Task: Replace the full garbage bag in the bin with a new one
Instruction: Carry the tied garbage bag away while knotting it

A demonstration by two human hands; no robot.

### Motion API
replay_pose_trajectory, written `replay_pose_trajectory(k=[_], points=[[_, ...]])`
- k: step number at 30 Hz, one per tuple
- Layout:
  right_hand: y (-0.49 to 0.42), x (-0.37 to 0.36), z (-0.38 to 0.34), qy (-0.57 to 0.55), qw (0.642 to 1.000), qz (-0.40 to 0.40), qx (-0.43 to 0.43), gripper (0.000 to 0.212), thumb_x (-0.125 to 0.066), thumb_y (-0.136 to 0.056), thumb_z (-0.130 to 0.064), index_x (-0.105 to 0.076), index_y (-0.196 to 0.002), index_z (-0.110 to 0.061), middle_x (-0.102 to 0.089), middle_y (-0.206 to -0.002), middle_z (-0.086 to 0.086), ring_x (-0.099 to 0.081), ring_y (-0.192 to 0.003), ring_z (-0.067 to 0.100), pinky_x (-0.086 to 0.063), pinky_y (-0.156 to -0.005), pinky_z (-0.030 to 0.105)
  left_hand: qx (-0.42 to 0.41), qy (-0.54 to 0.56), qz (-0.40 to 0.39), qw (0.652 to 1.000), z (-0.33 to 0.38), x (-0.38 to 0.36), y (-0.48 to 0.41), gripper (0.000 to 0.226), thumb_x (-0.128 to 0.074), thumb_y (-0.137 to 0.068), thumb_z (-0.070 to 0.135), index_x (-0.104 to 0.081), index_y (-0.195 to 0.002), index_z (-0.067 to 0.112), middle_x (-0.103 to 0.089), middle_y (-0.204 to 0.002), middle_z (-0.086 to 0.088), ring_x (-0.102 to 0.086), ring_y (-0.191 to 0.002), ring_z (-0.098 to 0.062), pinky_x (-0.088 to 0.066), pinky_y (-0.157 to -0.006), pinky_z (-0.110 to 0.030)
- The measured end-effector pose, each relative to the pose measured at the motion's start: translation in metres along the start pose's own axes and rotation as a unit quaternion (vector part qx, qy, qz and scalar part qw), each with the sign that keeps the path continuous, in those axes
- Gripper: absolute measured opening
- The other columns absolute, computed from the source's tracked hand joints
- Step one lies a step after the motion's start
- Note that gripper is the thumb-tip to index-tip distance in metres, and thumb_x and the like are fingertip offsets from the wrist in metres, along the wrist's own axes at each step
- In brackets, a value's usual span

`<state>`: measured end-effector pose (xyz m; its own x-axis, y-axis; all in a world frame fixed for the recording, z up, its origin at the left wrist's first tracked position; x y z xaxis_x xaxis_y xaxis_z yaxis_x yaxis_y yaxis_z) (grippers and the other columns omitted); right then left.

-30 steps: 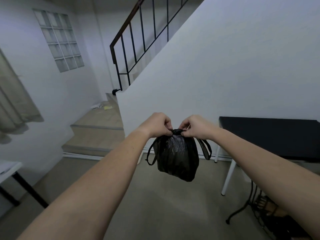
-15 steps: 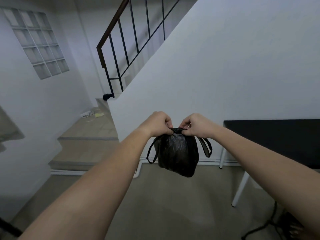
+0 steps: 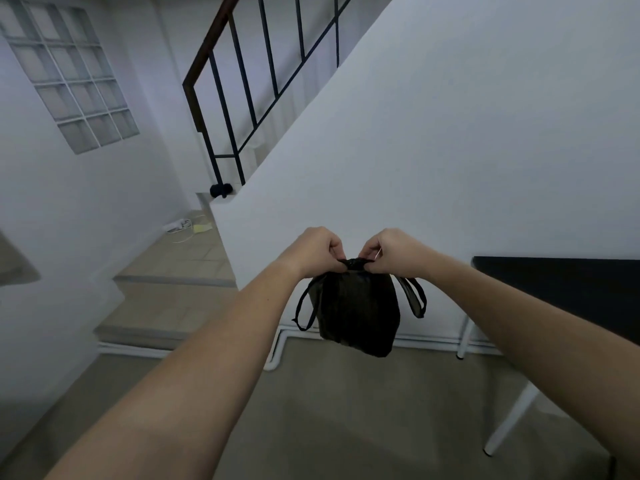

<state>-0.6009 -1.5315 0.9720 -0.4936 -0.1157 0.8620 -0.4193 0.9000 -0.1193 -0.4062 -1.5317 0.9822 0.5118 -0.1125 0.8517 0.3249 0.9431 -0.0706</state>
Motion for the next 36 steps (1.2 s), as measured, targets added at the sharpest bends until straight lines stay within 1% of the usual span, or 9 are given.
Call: replay_pose_trajectory(k=[7, 11, 16, 19, 24, 27, 30, 34, 36], points=[[-0.07, 0.023, 0.058, 0.003, 1.0, -0.015, 0.008, 0.019, -0.075, -0.079, -0.018, -0.082, -0.095, -0.026, -0.074, -0.083, -0.016, -0.061, -0.07, -0.015, -0.044, -0.064, 0.008, 0.022, -0.008, 0.012, 1.0, -0.005, -0.008, -0.087, 0.021, -0.087, -0.072, 0.021, -0.07, -0.064, 0.029, -0.074, -0.074, 0.012, -0.069, -0.07, -0.003, -0.047, -0.06, -0.018], [-0.106, 0.029, 0.084, 0.0, 1.0, -0.02, 0.006, 0.021, -0.075, -0.079, -0.017, -0.082, -0.096, -0.026, -0.072, -0.08, -0.019, -0.062, -0.072, -0.016, -0.045, -0.062, 0.004, 0.024, -0.008, 0.01, 1.0, -0.016, -0.012, -0.131, 0.02, -0.087, -0.071, 0.021, -0.07, -0.064, 0.028, -0.073, -0.075, 0.013, -0.069, -0.072, -0.005, -0.048, -0.062, -0.021], [-0.161, 0.022, 0.115, -0.018, 1.0, -0.017, -0.017, 0.021, -0.073, -0.078, -0.019, -0.082, -0.093, -0.03, -0.075, -0.081, -0.018, -0.067, -0.075, -0.006, -0.051, -0.067, 0.015, 0.015, -0.007, -0.005, 1.0, -0.045, -0.012, -0.191, 0.011, -0.085, -0.073, 0.025, -0.075, -0.071, 0.029, -0.073, -0.076, 0.015, -0.069, -0.073, 0.0, -0.048, -0.061, -0.016], [-0.199, 0.011, 0.133, -0.016, 0.999, -0.018, -0.03, 0.021, -0.074, -0.078, -0.019, -0.082, -0.095, -0.028, -0.076, -0.084, -0.014, -0.069, -0.077, 0.0, -0.056, -0.072, 0.022, 0.001, -0.013, -0.021, 1.0, -0.07, -0.013, -0.23, 0.008, -0.085, -0.073, 0.025, -0.077, -0.074, 0.027, -0.074, -0.077, 0.013, -0.07, -0.075, -0.001, -0.051, -0.063, -0.018], [-0.264, -0.014, 0.16, -0.027, 0.998, -0.012, -0.062, 0.019, -0.075, -0.079, -0.018, -0.082, -0.095, -0.026, -0.074, -0.08, -0.016, -0.066, -0.074, -0.006, -0.05, -0.065, 0.009, -0.028, -0.014, -0.057, 0.998, -0.117, -0.012, -0.298, 0.007, -0.085, -0.074, 0.023, -0.08, -0.078, 0.024, -0.075, -0.076, 0.01, -0.071, -0.077, -0.005, -0.054, -0.068, -0.023], [-0.296, -0.03, 0.177, -0.037, 0.994, -0.01, -0.098, 0.019, -0.075, -0.079, -0.021, -0.082, -0.093, -0.029, -0.074, -0.081, -0.016, -0.069, -0.075, -0.002, -0.055, -0.069, 0.016, -0.031, -0.01, -0.082, 0.996, -0.146, -0.018, -0.332, 0.009, -0.085, -0.075, 0.023, -0.081, -0.083, 0.02, -0.076, -0.08, 0.006, -0.073, -0.081, -0.011, -0.059, -0.075, -0.029], [-0.322, -0.049, 0.194, -0.038, 0.993, -0.012, -0.112, 0.018, -0.075, -0.079, -0.019, -0.082, -0.092, -0.029, -0.076, -0.084, -0.015, -0.068, -0.079, -0.002, -0.053, -0.073, 0.016, -0.034, -0.007, -0.098, 0.995, -0.174, -0.031, -0.363, 0.011, -0.085, -0.075, 0.024, -0.081, -0.084, 0.019, -0.076, -0.081, 0.004, -0.072, -0.082, -0.012, -0.057, -0.075, -0.027], [-0.348, -0.075, 0.216, -0.046, 0.991, -0.02, -0.127, 0.018, -0.076, -0.081, -0.011, -0.082, -0.093, -0.023, -0.075, -0.085, -0.012, -0.068, -0.08, 0.004, -0.048, -0.07, 0.011, -0.018, 0.017, -0.098, 0.995, -0.209, -0.056, -0.388, 0.01, -0.085, -0.075, 0.021, -0.079, -0.081, 0.017, -0.074, -0.078, 0.004, -0.071, -0.08, -0.013, -0.056, -0.074, -0.028], [-0.359, -0.09, 0.231, -0.055, 0.989, -0.033, -0.135, 0.017, -0.076, -0.081, -0.008, -0.082, -0.093, -0.02, -0.077, -0.086, -0.008, -0.071, -0.081, 0.008, -0.052, -0.071, 0.017, -0.005, 0.027, -0.099, 0.995, -0.226, -0.072, -0.397, 0.008, -0.084, -0.076, 0.019, -0.077, -0.078, 0.016, -0.073, -0.076, 0.004, -0.07, -0.078, -0.014, -0.055, -0.073, -0.028]])
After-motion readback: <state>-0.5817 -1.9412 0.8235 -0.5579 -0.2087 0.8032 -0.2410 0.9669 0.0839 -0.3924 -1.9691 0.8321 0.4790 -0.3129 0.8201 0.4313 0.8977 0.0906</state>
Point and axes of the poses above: each hand's wrist, its own y-axis away from the middle knuckle, its own x-axis out of the back of the hand, z = x × y, the point moved 4 cm from there along -y, towards the middle knuckle
